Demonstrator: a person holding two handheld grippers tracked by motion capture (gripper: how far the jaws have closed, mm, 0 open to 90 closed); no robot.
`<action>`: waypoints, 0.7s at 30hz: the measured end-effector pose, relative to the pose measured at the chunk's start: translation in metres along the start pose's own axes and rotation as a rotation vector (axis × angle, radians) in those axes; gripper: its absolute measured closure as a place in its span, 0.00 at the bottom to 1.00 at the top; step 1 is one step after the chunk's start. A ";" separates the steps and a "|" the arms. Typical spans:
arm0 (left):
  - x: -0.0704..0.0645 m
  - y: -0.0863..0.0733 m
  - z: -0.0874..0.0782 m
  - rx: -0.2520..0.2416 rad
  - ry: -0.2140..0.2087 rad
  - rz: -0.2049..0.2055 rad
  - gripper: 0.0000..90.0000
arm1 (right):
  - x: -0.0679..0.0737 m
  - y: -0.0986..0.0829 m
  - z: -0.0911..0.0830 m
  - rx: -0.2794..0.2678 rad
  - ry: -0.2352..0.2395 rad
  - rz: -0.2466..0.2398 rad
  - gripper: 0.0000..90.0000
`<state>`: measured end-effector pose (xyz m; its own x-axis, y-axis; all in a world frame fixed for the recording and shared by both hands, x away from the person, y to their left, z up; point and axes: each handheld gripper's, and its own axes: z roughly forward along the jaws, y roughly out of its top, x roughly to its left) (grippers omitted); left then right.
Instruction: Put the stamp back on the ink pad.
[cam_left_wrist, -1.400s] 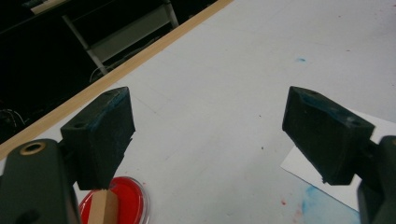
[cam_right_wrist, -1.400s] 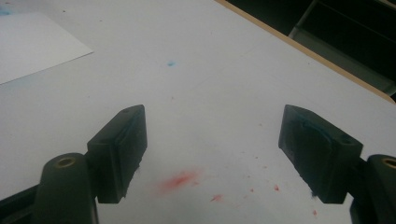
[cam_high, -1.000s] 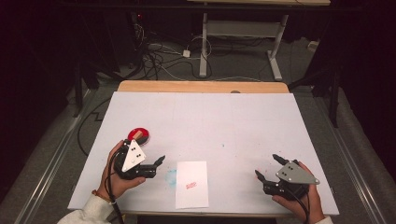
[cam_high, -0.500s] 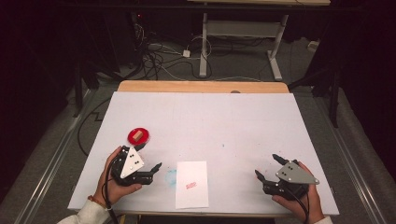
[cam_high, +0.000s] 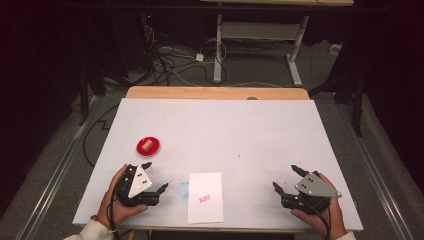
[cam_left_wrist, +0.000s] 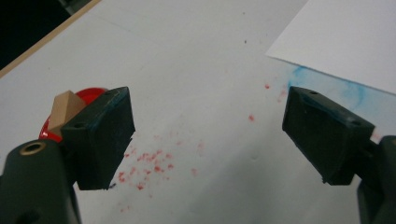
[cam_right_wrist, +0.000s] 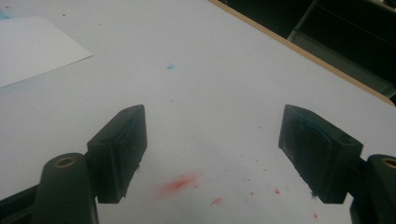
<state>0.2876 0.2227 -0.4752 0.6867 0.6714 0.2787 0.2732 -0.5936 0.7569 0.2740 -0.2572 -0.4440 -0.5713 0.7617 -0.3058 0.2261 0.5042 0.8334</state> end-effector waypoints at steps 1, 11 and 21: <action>0.000 -0.002 0.000 0.010 0.000 0.005 0.18 | 0.000 0.000 0.000 0.001 0.000 -0.001 0.27; 0.001 -0.009 0.001 0.033 0.002 -0.013 0.18 | -0.001 0.000 -0.001 -0.009 -0.001 -0.004 0.27; 0.000 -0.008 -0.001 0.012 0.005 -0.019 0.18 | 0.000 0.002 -0.002 -0.005 -0.013 -0.014 0.27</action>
<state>0.2851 0.2281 -0.4804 0.6781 0.6849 0.2668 0.2948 -0.5860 0.7548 0.2728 -0.2572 -0.4415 -0.5639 0.7598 -0.3237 0.2137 0.5128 0.8315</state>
